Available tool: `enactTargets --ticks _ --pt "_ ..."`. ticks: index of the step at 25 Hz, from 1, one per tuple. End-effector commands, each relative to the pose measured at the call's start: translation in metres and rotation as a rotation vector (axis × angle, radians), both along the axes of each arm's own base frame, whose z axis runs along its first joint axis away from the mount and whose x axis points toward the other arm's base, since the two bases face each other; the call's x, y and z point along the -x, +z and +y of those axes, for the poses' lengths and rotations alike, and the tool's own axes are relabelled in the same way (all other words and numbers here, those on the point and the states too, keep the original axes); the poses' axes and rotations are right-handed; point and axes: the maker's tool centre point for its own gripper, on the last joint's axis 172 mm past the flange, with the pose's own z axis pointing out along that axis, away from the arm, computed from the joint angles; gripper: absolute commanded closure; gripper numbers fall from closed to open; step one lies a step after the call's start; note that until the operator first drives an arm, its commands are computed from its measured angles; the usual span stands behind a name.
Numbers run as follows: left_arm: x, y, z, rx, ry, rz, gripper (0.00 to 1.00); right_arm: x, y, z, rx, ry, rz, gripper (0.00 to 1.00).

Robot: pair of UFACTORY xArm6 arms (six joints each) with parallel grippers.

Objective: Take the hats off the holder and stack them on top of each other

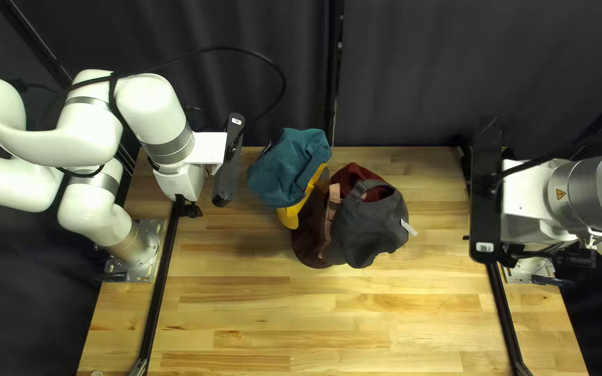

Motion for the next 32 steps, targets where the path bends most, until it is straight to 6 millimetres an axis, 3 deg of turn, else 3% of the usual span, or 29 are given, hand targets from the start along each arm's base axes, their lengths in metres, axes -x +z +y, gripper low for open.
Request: enactTargets --ticks 1,11,32 --pt "0.000 0.000 0.000 0.000 0.000 0.000 0.00 -0.005 0.002 -0.001 -0.001 -0.010 -0.020 0.00" --pt "0.000 0.000 0.000 0.000 0.000 0.000 0.00 -0.029 -0.003 0.010 -0.022 -0.053 -0.114 0.00" --pt "0.000 0.000 0.000 0.000 0.000 0.000 0.00 -0.125 -0.018 0.031 -0.004 -0.068 -0.175 0.00"
